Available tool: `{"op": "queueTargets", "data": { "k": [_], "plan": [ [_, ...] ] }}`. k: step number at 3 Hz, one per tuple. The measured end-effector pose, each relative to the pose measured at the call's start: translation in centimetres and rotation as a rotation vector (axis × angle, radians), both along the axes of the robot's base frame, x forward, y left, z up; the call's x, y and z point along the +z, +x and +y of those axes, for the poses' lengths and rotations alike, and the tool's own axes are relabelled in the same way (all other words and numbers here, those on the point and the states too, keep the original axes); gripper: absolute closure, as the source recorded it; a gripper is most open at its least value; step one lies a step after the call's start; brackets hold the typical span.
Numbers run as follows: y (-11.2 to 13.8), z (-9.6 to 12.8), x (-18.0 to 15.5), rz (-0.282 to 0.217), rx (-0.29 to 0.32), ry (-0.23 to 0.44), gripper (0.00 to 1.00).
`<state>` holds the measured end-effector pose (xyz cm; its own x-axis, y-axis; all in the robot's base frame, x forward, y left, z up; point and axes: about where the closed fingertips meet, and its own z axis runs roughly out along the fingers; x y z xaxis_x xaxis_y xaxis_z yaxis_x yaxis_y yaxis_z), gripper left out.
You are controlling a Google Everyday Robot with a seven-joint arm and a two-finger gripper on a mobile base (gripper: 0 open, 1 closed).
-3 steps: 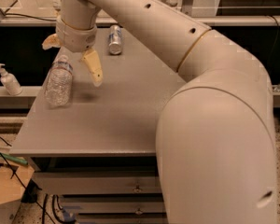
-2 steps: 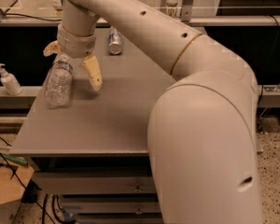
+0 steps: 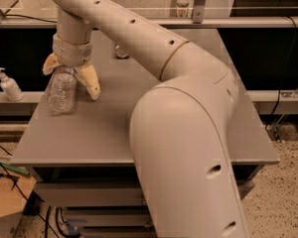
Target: Pick water bottle
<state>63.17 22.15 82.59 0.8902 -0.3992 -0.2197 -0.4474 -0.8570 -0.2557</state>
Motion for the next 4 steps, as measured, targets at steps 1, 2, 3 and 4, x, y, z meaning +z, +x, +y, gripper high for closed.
{"op": "queueTargets", "data": {
  "k": [1,2,3,4],
  "plan": [
    [0.2,0.6,-0.1,0.002,0.013,-0.002,0.41],
    [0.2,0.6,0.5,0.002,0.013,-0.002,0.64],
    [0.2,0.6,0.7,0.002,0.013,-0.002,0.88],
    [0.6,-0.7,4.4,-0.086,-0.035,0.040,1.00]
  ]
}}
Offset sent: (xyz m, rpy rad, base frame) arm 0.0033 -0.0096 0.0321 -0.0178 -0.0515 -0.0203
